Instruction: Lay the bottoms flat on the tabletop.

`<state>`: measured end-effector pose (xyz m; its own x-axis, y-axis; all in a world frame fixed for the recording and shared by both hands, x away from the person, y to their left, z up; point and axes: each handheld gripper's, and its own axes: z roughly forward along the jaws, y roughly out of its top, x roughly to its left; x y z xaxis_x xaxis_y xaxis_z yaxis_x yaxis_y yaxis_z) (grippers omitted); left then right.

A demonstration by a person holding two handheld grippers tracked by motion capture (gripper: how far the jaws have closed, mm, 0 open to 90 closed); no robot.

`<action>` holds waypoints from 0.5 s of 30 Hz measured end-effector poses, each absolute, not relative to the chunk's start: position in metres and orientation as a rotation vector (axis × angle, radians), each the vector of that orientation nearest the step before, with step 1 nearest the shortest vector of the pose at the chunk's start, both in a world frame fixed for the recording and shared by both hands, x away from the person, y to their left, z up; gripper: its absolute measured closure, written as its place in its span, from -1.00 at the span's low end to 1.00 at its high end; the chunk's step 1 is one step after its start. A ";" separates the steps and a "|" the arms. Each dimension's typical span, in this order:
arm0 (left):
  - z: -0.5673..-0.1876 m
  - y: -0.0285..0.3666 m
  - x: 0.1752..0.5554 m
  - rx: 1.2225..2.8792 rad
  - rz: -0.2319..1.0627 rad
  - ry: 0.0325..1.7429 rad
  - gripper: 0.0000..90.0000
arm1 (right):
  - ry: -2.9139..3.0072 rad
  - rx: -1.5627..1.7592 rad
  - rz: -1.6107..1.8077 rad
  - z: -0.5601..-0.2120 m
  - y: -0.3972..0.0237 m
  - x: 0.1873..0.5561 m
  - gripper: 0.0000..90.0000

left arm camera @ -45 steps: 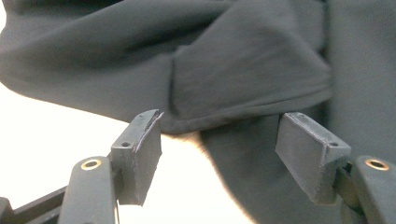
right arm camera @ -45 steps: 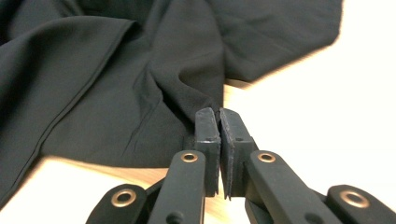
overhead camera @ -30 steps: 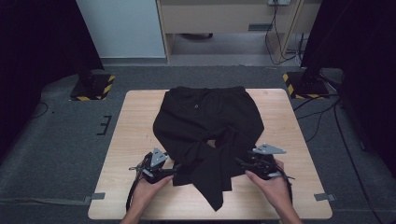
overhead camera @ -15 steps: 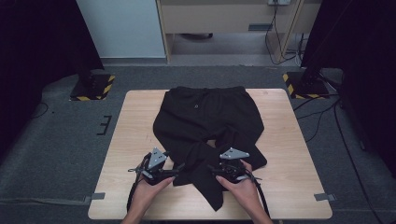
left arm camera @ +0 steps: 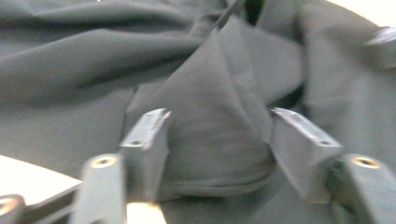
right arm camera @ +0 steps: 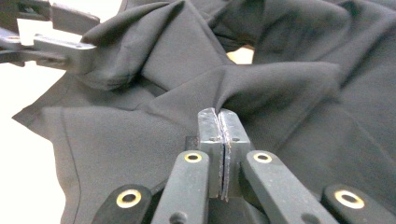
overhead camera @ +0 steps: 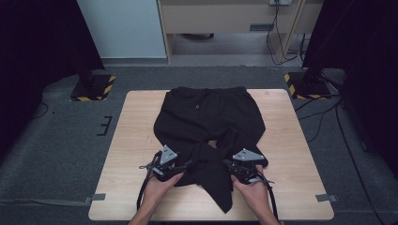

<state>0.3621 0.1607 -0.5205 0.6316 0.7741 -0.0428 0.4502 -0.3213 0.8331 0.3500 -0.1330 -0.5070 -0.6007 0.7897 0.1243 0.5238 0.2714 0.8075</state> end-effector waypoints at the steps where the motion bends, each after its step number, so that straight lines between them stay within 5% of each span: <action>1: -0.521 0.161 0.363 1.984 0.478 0.967 0.27 | 2.244 1.207 1.242 -0.506 -0.137 0.349 0.99; 3: -0.522 0.160 0.363 2.019 0.476 0.951 0.69 | 2.237 1.207 1.237 -0.504 -0.145 0.350 0.99; 6: -0.519 0.161 0.362 2.035 0.466 0.937 0.93 | 2.220 1.224 1.240 -0.503 -0.155 0.351 0.99; 15: -0.503 0.184 0.341 2.019 0.460 0.964 0.97 | 2.181 1.295 1.187 -0.505 -0.198 0.350 0.99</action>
<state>0.3409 0.1841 -0.5033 0.6381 0.7695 -0.0249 0.4650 -0.3593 0.8091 0.3497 -0.1980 -0.5053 -0.5274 0.8411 0.1202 0.5577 0.2359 0.7958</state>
